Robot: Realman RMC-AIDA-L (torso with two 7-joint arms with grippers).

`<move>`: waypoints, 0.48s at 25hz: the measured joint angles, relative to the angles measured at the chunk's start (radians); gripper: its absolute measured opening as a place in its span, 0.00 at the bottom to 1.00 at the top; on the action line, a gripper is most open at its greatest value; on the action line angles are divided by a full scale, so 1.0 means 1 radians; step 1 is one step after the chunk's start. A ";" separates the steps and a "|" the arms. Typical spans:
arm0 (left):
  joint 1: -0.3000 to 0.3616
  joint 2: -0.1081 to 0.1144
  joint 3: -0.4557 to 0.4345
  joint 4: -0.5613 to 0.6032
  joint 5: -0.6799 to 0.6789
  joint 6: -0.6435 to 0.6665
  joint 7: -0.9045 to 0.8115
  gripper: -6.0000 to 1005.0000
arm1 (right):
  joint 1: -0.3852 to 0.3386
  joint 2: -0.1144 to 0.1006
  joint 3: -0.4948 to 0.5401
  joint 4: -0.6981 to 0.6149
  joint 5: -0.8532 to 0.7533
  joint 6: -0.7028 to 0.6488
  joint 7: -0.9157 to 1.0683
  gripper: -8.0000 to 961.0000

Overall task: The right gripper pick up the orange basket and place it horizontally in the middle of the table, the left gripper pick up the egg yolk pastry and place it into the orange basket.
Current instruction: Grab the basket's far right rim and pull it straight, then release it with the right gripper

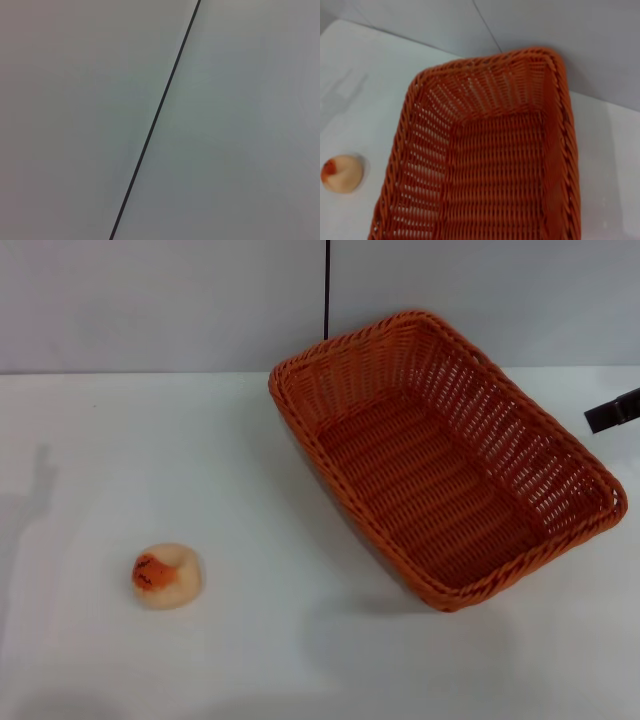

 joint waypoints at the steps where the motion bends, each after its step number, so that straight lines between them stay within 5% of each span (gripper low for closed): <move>1: 0.000 0.000 0.000 0.000 0.000 0.000 0.000 0.71 | 0.000 0.000 0.000 0.000 0.000 0.000 0.000 0.84; 12: 0.003 0.001 0.000 0.008 0.000 0.003 -0.042 0.71 | 0.021 0.053 -0.009 0.010 -0.104 0.087 0.001 0.84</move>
